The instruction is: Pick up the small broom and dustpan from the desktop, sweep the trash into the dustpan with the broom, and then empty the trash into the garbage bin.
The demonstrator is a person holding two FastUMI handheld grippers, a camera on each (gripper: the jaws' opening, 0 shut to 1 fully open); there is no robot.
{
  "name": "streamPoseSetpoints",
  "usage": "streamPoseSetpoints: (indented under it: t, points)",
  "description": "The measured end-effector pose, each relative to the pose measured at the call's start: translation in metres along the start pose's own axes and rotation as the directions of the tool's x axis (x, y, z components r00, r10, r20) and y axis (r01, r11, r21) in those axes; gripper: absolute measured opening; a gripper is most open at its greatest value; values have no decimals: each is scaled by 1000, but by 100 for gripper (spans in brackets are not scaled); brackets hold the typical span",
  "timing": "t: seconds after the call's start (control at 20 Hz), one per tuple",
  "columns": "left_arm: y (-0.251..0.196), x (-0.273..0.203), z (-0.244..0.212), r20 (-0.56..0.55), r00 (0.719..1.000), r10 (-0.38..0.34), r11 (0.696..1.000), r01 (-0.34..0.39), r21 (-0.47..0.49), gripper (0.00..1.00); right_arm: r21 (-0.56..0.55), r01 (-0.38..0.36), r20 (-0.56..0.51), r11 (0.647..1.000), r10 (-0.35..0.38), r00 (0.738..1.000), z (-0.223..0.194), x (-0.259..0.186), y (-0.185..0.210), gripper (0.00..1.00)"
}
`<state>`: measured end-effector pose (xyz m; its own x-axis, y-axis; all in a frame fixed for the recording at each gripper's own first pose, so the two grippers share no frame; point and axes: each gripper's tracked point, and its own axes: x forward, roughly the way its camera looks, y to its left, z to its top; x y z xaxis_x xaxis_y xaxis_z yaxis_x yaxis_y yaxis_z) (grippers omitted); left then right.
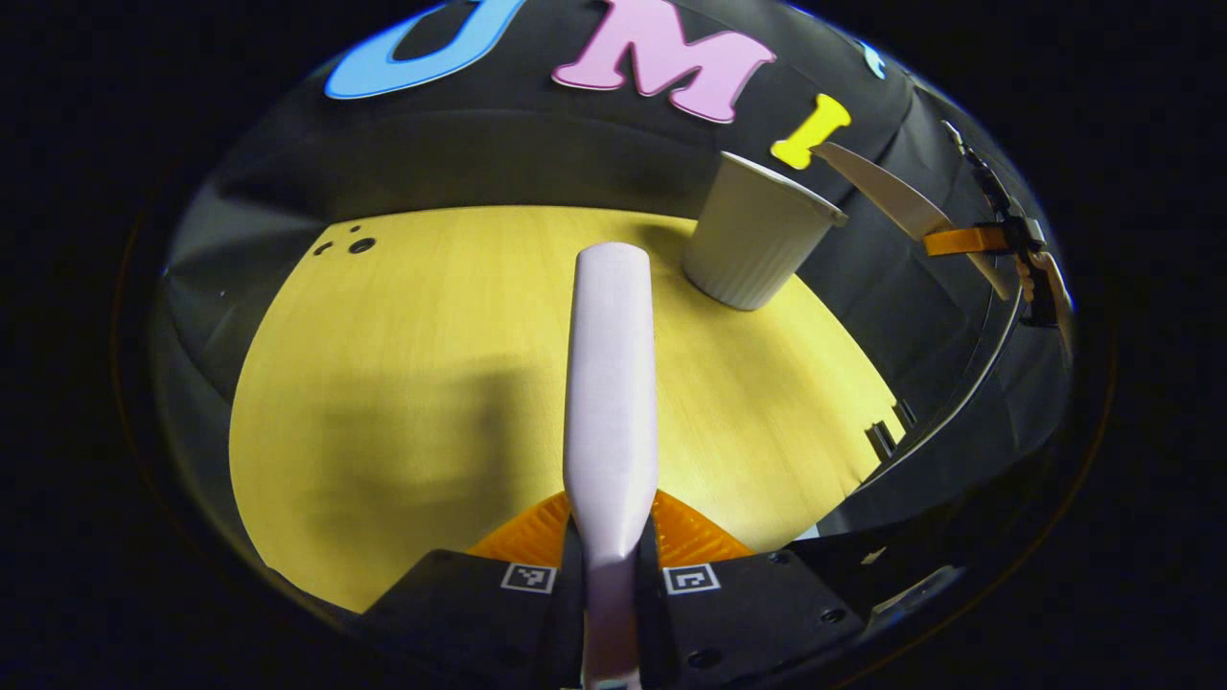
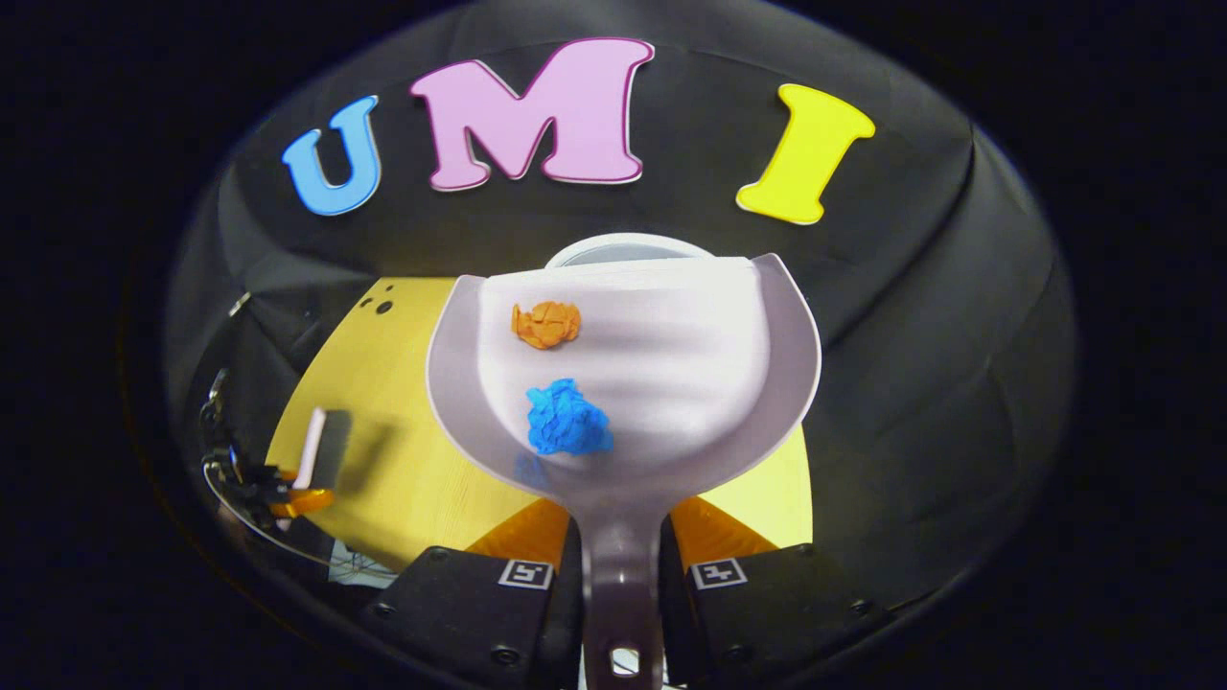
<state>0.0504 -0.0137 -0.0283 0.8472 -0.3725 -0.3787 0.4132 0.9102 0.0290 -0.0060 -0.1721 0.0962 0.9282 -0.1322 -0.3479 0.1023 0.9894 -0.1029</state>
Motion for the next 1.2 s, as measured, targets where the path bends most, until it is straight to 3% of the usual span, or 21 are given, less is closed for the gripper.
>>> streamPoseSetpoints:
  t: [0.15,0.45,0.65,0.75,0.9,1.05,1.2]
  points:
    - [21,-12,-6,14,998,59,997,-59,-43,26,46,37,99,998,-42,994,42,22,-5,37]
    - [55,-35,5,68,985,155,980,-145,-134,27,-3,180,108,984,-178,978,73,85,-45,37]
    - [65,-54,10,95,976,193,947,-160,-279,27,-126,323,144,938,-304,942,82,110,-72,37]
    - [67,-59,10,107,972,211,937,-171,-303,26,-187,364,149,912,-340,929,83,118,-77,37]
    - [70,-59,8,94,969,230,931,-191,-312,26,-340,436,198,833,-390,899,93,127,-80,37]
    - [69,-54,7,80,968,240,927,-203,-316,26,-516,487,266,704,-409,873,101,129,-84,40]
    - [68,-52,9,62,968,245,925,-214,-314,26,-650,499,343,574,-364,866,108,126,-84,37]
